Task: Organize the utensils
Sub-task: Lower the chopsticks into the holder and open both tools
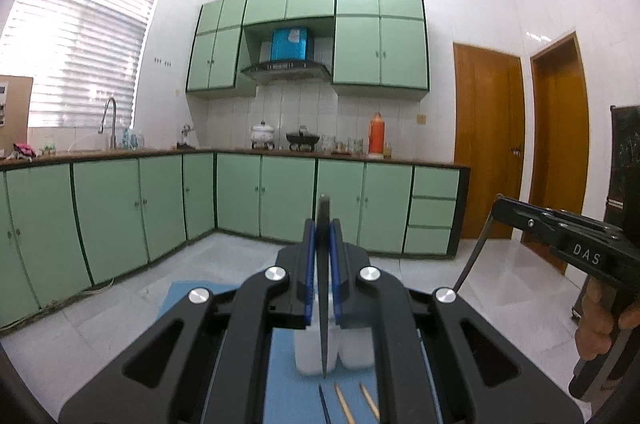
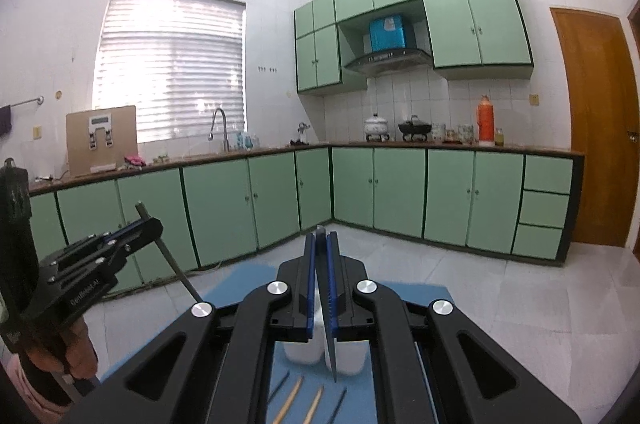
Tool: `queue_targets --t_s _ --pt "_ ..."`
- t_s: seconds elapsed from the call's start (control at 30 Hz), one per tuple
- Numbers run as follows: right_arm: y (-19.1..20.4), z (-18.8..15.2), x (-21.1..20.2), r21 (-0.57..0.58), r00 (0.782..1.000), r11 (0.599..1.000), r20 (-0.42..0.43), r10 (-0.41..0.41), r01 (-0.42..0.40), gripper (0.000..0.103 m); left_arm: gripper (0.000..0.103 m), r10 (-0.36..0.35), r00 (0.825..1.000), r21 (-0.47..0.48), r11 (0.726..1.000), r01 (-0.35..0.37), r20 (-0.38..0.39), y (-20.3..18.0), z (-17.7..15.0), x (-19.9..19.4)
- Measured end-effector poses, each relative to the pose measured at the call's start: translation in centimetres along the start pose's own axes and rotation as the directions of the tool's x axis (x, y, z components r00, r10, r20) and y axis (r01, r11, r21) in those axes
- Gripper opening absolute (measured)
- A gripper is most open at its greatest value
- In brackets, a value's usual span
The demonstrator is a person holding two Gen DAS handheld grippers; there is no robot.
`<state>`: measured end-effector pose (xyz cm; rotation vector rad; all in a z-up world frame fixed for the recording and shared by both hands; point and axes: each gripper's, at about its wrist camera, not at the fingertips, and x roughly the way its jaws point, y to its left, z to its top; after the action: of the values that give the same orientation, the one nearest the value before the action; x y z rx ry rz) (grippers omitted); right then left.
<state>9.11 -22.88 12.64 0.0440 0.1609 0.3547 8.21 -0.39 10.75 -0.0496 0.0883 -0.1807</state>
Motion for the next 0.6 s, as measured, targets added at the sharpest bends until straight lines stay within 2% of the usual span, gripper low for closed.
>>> queue_targets --t_s 0.17,0.3,0.43,0.6 --pt "-0.2 2.9 2.3 -0.001 0.999 1.000 0.047 -0.008 0.008 0.005 0.006 -0.008 0.998 -0.008 1.000 0.008 0.058 -0.4 2.4 2.8" --pt "-0.8 4.1 5.1 0.000 0.998 1.000 0.053 -0.022 0.022 0.005 0.006 -0.005 0.997 0.001 1.000 0.005 0.083 -1.0 3.4 5.7" --pt "-1.7 3.7 8.1 0.008 0.999 0.999 0.028 -0.038 0.037 0.005 0.006 -0.002 0.998 0.009 1.000 0.002 0.066 -1.3 2.6 9.4" --pt "-3.2 2.0 11.5 0.034 0.999 0.999 -0.032 -0.038 0.039 0.005 0.006 0.006 1.000 0.021 1.000 -0.007 0.002 -1.0 0.6 13.6"
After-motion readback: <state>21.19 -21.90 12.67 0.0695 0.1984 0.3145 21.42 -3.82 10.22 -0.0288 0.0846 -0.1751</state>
